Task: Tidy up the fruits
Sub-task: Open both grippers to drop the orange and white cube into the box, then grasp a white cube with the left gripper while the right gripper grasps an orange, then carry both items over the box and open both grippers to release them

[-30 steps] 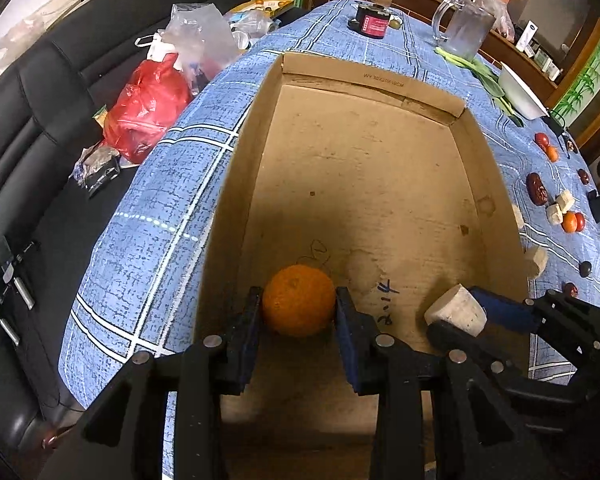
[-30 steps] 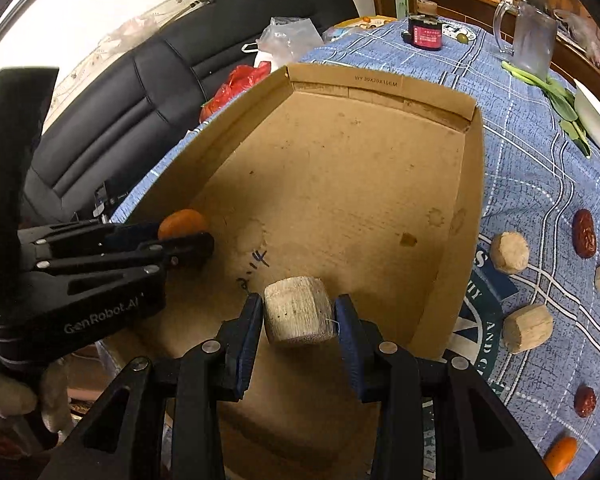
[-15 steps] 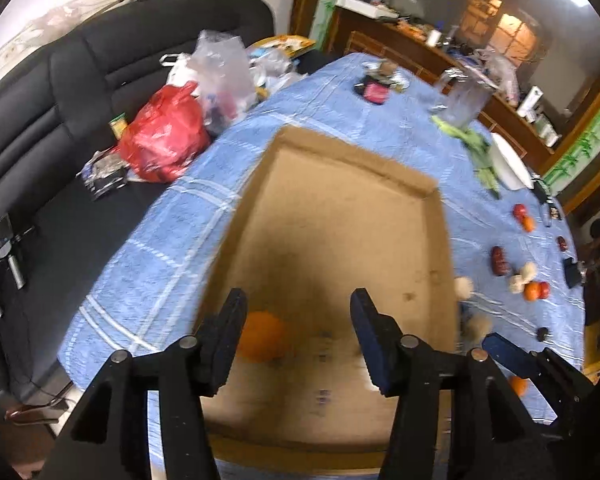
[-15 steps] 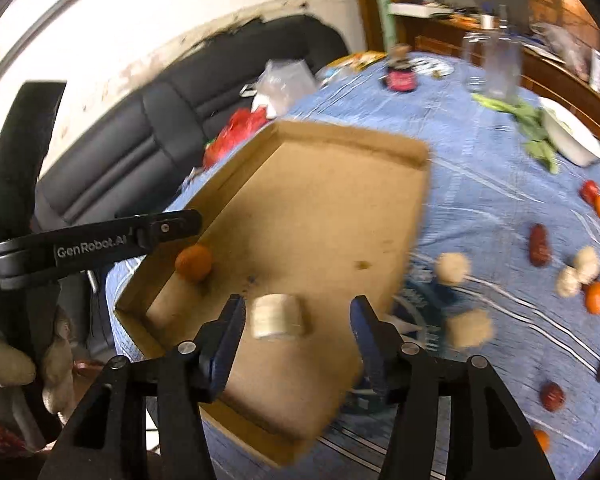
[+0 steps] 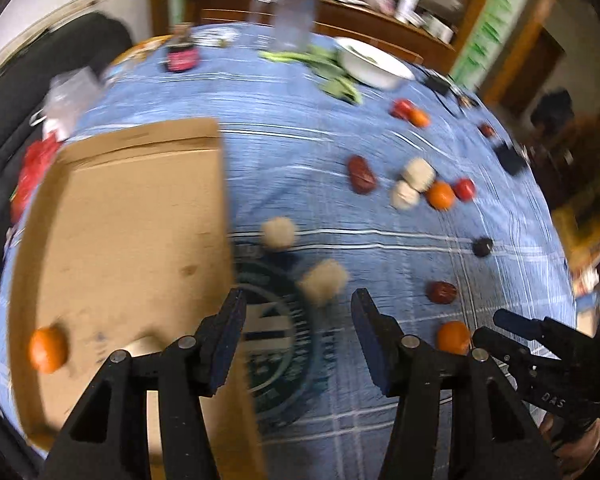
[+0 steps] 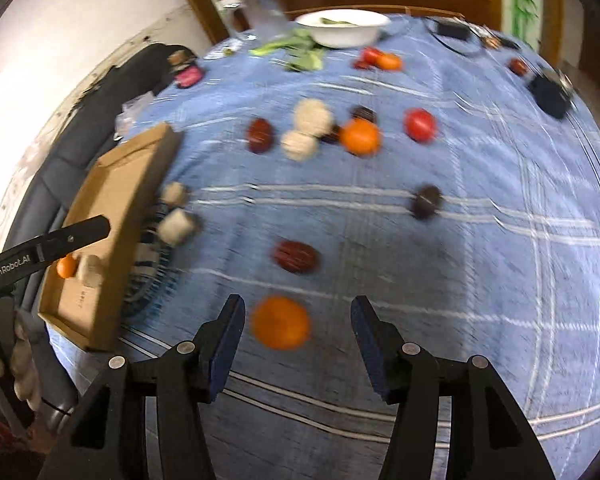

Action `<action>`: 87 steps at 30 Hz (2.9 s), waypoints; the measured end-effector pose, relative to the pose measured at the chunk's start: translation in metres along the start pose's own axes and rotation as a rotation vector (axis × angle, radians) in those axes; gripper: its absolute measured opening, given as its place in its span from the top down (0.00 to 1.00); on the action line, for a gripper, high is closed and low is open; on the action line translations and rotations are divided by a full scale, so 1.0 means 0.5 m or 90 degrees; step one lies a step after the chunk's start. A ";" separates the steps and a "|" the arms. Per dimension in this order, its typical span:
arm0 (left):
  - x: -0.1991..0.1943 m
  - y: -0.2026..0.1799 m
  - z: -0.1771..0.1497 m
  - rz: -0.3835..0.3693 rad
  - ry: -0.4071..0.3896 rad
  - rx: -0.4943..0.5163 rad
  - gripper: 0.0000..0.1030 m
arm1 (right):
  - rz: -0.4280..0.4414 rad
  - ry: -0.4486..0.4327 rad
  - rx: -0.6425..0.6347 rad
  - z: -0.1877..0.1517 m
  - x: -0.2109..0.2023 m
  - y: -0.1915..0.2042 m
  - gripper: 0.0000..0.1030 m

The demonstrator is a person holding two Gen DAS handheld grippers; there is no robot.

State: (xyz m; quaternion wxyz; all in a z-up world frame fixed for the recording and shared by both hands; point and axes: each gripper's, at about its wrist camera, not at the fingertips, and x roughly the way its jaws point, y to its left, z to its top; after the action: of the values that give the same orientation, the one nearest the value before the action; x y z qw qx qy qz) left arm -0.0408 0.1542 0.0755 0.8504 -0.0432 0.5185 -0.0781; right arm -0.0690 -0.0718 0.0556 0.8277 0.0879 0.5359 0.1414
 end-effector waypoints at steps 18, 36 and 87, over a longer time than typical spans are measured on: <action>0.129 -0.037 0.022 0.010 0.075 0.090 0.48 | 0.004 0.018 -0.090 -0.024 0.055 0.057 0.42; 0.053 -0.012 0.017 -0.010 0.008 0.051 0.68 | -0.027 0.005 -0.132 -0.028 0.047 0.102 0.65; -0.020 0.428 -0.001 0.095 0.009 -0.141 0.60 | 0.074 0.058 -0.253 0.123 0.266 0.532 0.41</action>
State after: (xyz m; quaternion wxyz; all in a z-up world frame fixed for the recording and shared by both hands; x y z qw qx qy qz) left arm -0.0268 0.3664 0.0510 0.8403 -0.0974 0.5316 0.0424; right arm 0.0013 0.2237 0.0452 0.7940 -0.0530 0.5284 0.2959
